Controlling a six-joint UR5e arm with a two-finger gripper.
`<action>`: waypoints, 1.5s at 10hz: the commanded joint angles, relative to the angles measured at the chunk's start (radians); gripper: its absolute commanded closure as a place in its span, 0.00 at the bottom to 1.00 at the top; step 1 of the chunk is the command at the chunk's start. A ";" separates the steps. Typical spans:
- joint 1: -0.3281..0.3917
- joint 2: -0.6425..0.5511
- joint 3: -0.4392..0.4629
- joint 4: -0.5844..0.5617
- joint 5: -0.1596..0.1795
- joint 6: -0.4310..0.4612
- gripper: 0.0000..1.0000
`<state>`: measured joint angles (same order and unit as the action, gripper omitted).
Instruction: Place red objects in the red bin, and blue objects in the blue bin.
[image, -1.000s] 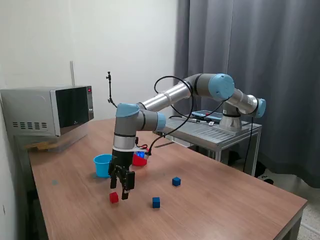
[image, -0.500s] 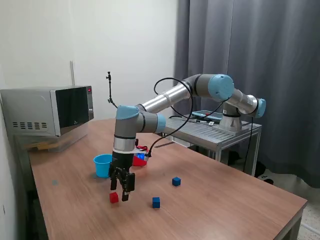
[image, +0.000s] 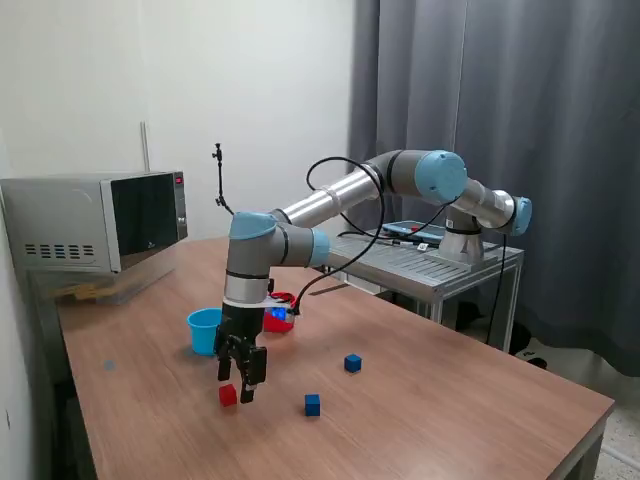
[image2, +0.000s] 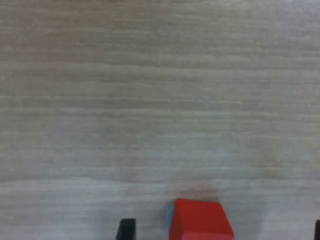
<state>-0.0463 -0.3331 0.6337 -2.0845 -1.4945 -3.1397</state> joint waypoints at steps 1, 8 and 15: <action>-0.003 0.002 -0.002 0.000 -0.001 0.000 0.00; -0.003 0.003 0.004 -0.002 -0.001 0.000 0.00; -0.001 0.003 -0.003 -0.020 -0.010 0.000 1.00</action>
<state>-0.0486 -0.3298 0.6313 -2.1035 -1.5027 -3.1404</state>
